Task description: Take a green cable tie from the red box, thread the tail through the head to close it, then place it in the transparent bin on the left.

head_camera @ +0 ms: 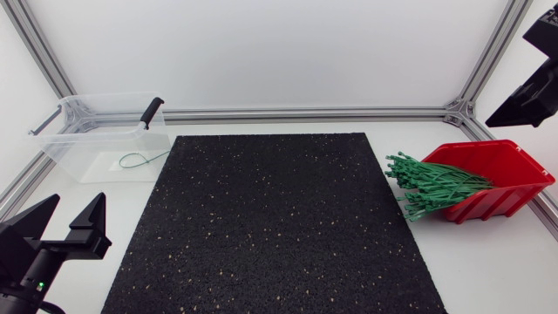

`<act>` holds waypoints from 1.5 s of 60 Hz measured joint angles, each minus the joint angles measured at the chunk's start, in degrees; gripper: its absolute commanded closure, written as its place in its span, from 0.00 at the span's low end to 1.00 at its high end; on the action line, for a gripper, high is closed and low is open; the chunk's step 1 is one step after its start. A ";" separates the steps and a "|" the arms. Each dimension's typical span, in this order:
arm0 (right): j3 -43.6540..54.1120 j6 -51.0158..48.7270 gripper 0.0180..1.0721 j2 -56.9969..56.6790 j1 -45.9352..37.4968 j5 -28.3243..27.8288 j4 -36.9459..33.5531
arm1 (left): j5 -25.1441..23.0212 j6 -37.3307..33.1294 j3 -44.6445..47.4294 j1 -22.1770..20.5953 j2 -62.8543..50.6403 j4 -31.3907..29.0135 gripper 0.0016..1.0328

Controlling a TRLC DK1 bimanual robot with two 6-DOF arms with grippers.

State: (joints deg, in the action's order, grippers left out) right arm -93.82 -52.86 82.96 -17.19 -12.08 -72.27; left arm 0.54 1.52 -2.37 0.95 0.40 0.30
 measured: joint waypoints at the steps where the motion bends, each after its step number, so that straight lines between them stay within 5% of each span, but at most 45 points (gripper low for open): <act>1: 0.00 -1.49 0.06 0.00 0.15 0.22 -0.50 | 0.00 0.00 0.00 0.00 0.00 0.00 0.05; 23: 4.17 -35.98 0.05 -1.84 1.05 7.87 -4.48 | 0.00 0.00 0.00 0.00 0.00 0.00 0.05; 36: 11.04 -46.40 0.14 -5.27 2.95 9.14 -2.23 | 0.00 0.00 0.00 0.00 0.00 0.00 0.05; 59: 18.51 -49.46 0.14 -7.85 3.65 10.88 3.93 | 0.00 0.00 0.00 0.00 0.00 0.00 0.05; 90: 36.83 -49.68 0.17 -9.07 3.89 13.42 22.99 | 0.00 0.00 0.00 0.00 0.00 -0.02 0.05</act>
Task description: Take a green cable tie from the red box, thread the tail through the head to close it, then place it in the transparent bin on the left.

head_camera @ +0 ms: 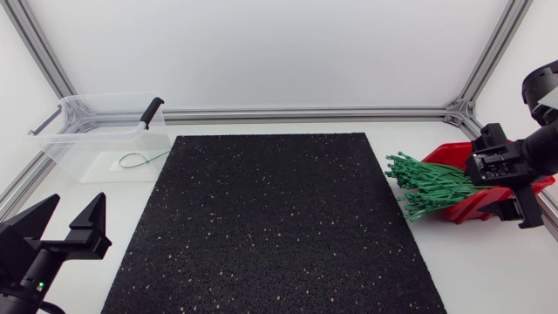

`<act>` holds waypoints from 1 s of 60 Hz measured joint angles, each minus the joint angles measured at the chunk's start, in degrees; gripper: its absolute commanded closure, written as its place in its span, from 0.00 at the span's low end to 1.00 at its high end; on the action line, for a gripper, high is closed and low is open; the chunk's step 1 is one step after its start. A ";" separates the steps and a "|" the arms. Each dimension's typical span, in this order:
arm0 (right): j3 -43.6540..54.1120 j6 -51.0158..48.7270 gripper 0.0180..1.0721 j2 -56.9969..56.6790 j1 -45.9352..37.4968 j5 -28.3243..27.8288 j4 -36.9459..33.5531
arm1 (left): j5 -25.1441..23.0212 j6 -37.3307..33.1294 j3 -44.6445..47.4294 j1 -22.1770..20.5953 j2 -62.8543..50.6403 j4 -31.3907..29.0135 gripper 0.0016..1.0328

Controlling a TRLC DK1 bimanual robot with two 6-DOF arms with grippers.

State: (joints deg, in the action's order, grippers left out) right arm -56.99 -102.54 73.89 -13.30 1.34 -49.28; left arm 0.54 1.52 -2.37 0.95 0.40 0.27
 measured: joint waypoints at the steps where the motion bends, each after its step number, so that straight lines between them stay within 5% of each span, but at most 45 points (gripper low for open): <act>1: 0.52 0.00 0.18 0.00 0.09 0.02 0.57 | 0.02 0.00 0.00 0.00 0.00 0.00 0.05; 10: 3.78 0.00 0.19 0.00 0.74 -0.02 4.50 | 0.02 0.00 0.00 0.00 0.00 0.00 0.05; 33: 7.13 0.00 0.54 -1.57 0.90 -1.51 10.21 | 0.00 0.00 0.00 0.00 0.00 0.00 0.05; 60: 9.75 0.00 0.55 -1.62 1.27 -1.51 15.30 | 0.00 0.00 0.00 0.00 0.00 0.00 0.05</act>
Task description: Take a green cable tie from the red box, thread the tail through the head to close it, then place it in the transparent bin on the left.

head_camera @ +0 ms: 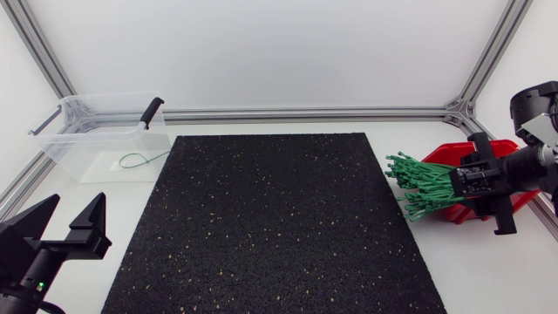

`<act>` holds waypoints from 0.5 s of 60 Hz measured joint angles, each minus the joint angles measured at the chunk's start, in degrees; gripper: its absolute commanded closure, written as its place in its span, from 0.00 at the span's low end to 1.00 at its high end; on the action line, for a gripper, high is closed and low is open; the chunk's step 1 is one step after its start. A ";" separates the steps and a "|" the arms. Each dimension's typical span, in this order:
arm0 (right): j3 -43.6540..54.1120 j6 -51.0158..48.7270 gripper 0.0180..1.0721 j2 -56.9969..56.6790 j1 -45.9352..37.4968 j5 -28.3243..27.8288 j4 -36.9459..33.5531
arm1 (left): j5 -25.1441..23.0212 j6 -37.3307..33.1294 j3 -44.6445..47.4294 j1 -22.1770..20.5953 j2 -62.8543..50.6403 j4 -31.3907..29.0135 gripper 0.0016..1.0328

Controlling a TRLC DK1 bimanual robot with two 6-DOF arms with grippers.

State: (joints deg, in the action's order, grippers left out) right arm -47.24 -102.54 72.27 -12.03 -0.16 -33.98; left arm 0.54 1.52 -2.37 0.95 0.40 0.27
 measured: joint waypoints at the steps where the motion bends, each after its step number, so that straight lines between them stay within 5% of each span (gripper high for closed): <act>1: 0.09 0.00 0.55 0.00 0.00 0.00 0.17 | 0.00 0.00 0.00 0.00 0.00 0.02 0.05; 30: 2.73 0.00 0.58 0.90 0.00 -0.02 5.55 | 0.00 0.00 0.00 0.00 0.00 0.00 0.05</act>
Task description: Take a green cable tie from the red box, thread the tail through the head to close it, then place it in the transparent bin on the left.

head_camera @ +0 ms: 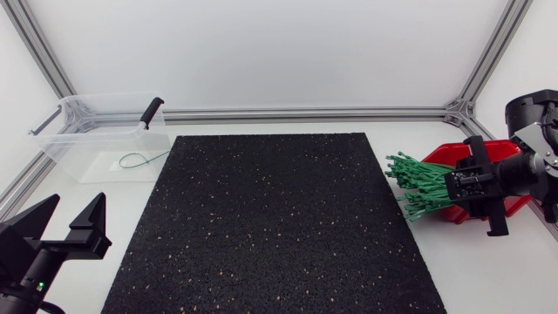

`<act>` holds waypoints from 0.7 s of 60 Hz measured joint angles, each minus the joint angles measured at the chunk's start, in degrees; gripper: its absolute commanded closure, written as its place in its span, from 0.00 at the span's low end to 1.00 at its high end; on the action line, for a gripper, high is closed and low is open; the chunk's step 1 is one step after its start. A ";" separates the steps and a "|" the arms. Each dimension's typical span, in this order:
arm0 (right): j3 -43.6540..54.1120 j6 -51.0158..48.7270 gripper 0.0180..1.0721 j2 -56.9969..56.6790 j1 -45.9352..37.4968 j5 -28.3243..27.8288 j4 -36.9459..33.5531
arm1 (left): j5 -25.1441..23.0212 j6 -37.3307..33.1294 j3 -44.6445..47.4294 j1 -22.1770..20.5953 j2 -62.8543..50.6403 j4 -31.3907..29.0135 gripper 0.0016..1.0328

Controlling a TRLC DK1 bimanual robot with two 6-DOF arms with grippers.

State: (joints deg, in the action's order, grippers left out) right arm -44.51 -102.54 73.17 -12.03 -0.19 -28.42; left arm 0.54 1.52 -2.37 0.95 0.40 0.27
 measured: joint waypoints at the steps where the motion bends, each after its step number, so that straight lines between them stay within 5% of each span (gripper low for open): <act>1: 0.07 0.00 0.58 0.04 0.00 0.00 0.11 | 0.00 0.00 0.00 0.00 0.00 0.02 0.05; 42: 1.79 -0.61 0.78 1.29 -0.42 0.02 4.44 | 0.00 0.00 0.00 0.00 0.00 0.00 0.05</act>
State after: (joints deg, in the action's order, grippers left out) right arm -42.72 -103.15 74.46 -12.45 -0.16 -23.99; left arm 0.54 1.52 -2.37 0.95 0.40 0.27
